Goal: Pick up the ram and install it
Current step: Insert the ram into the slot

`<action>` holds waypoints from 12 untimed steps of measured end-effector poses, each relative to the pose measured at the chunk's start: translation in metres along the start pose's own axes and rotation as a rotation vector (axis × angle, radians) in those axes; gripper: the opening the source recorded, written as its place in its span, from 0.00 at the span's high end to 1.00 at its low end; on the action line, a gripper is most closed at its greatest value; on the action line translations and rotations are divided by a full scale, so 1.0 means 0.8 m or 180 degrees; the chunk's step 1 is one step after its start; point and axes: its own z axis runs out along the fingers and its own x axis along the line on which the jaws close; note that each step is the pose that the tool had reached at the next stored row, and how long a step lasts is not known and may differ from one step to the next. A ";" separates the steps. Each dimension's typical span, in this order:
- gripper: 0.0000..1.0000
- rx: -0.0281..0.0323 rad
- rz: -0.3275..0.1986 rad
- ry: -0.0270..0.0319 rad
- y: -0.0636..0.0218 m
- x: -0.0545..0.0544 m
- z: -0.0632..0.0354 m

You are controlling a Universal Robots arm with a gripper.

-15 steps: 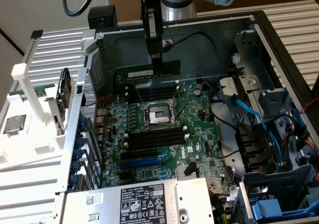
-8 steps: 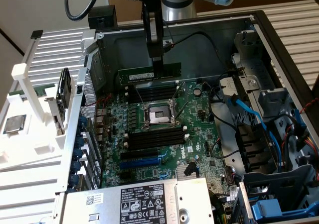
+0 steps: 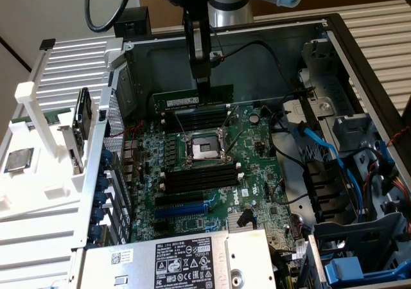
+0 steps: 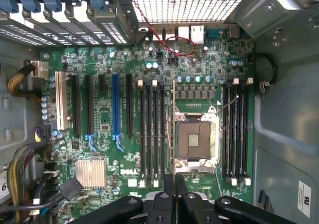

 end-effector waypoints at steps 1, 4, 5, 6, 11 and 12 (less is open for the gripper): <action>0.88 0.0000 0.0000 0.0000 0.000 0.000 0.001; 0.88 0.0000 -0.0001 0.0000 0.000 0.001 0.003; 0.88 0.0000 0.0000 0.0000 0.000 0.001 0.003; 0.88 0.0000 0.0000 0.0000 0.000 0.002 0.003; 0.88 -0.0001 0.0000 -0.0013 -0.001 0.007 0.007; 0.88 -0.0001 0.0001 -0.0017 -0.001 0.008 0.008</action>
